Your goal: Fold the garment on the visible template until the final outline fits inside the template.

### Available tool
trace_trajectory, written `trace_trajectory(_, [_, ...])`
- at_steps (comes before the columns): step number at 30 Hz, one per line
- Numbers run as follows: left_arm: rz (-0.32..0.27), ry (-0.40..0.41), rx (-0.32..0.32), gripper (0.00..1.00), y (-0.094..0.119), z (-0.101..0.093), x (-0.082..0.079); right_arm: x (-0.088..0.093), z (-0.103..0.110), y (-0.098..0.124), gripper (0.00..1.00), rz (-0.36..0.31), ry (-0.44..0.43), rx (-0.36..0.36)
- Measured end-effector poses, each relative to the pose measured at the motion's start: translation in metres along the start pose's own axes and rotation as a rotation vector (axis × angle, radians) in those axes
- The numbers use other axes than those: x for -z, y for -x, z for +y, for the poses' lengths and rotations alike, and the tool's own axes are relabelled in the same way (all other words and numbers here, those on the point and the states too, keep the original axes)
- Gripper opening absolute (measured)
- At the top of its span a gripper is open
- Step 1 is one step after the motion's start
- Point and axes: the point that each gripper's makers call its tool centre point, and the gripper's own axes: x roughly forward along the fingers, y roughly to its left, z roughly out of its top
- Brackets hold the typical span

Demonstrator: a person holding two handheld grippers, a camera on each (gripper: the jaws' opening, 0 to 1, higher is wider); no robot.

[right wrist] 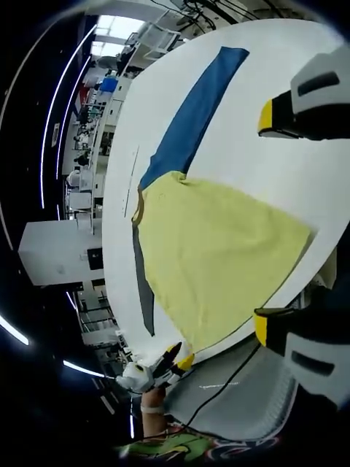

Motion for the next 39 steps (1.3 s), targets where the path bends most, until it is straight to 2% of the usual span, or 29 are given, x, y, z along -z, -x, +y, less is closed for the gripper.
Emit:
trace_trajectory(1, [-0.036, -0.001, -0.018, 0.61, 0.001, 0.003, -0.008, 0.0, 0.0, 0.0, 0.98, -0.001, -0.001, 0.0])
trace_trajectory(4, [-0.079, -0.014, -0.039, 0.77, 0.006, 0.01, -0.02, -0.001, -0.003, 0.0, 0.99, -0.006, -0.012, 0.004])
trace_trajectory(6, [-0.131, -0.037, -0.042, 0.85, 0.01, 0.015, -0.033, -0.001, -0.005, 0.001, 0.99, -0.009, -0.016, 0.007])
trace_trajectory(8, [-0.134, -0.053, -0.051, 0.93, 0.014, 0.02, -0.039, -0.001, -0.008, 0.001, 0.99, -0.006, -0.015, 0.011])
trace_trajectory(9, [-0.145, -0.07, -0.074, 0.95, 0.017, 0.027, -0.045, -0.001, -0.009, 0.002, 1.0, -0.005, -0.015, 0.012])
trace_trajectory(12, [-0.189, -0.047, -0.097, 0.98, 0.025, 0.038, -0.059, -0.002, -0.013, 0.002, 1.0, -0.007, -0.016, 0.018])
trace_trajectory(16, [-0.332, 0.063, -0.113, 0.97, 0.041, 0.053, -0.087, -0.009, -0.028, 0.004, 1.0, -0.039, -0.046, 0.041])
trace_trajectory(19, [-0.39, 0.1, -0.15, 0.97, 0.052, 0.067, -0.097, -0.019, -0.045, 0.008, 1.0, -0.071, -0.065, 0.065])
trace_trajectory(27, [-0.394, 0.105, -0.187, 0.94, 0.059, 0.076, -0.097, -0.035, -0.092, 0.016, 1.0, -0.111, -0.089, 0.093])
trace_trajectory(32, [-0.405, 0.131, -0.205, 0.92, 0.062, 0.076, -0.095, -0.036, -0.133, 0.021, 0.99, -0.106, -0.098, 0.128])
trace_trajectory(39, [-0.407, 0.181, -0.242, 0.9, 0.063, 0.079, -0.087, -0.025, -0.197, 0.024, 0.96, -0.125, -0.237, 0.241])
